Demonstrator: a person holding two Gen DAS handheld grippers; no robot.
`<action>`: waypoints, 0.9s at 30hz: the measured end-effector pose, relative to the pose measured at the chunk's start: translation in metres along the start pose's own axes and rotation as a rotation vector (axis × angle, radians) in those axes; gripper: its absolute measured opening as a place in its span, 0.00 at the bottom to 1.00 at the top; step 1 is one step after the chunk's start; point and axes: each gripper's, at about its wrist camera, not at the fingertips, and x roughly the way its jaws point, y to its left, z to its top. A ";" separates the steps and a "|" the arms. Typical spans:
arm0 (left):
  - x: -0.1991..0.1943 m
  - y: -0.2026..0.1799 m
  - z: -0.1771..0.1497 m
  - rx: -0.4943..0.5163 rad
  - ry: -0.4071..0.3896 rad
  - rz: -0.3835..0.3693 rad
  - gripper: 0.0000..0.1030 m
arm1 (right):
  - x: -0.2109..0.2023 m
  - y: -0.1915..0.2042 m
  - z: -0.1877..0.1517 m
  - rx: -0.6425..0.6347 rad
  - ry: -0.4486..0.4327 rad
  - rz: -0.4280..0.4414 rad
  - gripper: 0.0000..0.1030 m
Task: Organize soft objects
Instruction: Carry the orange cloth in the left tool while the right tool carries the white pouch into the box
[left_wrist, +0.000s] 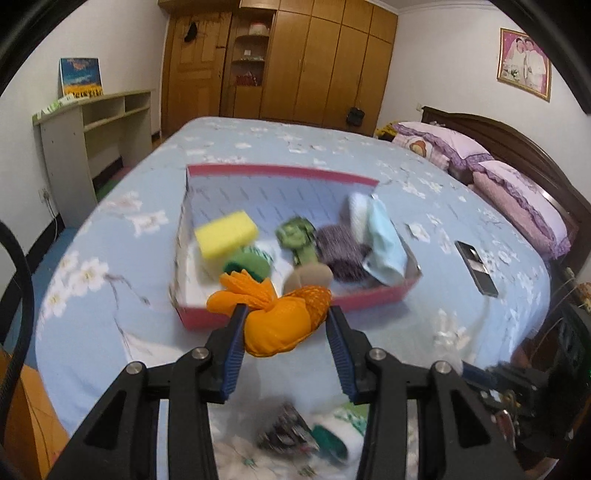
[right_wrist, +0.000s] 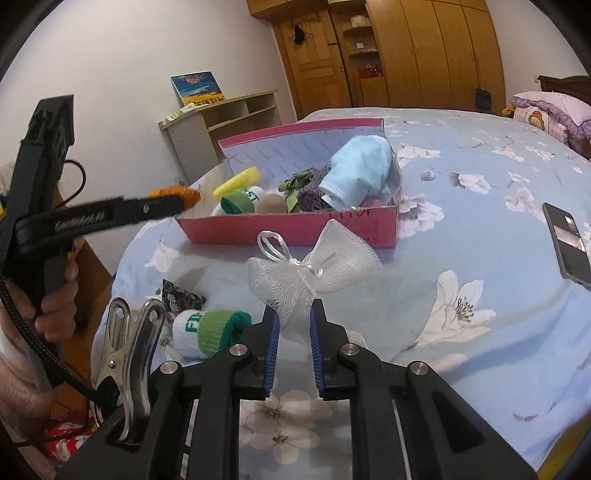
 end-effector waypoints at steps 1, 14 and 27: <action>0.002 0.001 0.004 0.001 -0.003 0.001 0.43 | 0.000 0.000 0.002 0.001 0.000 0.002 0.17; 0.050 0.019 0.022 0.017 -0.003 0.050 0.43 | -0.005 0.002 0.024 -0.027 -0.005 -0.027 0.17; 0.089 0.035 0.010 -0.003 0.041 0.083 0.44 | 0.002 0.008 0.053 -0.060 -0.016 -0.041 0.17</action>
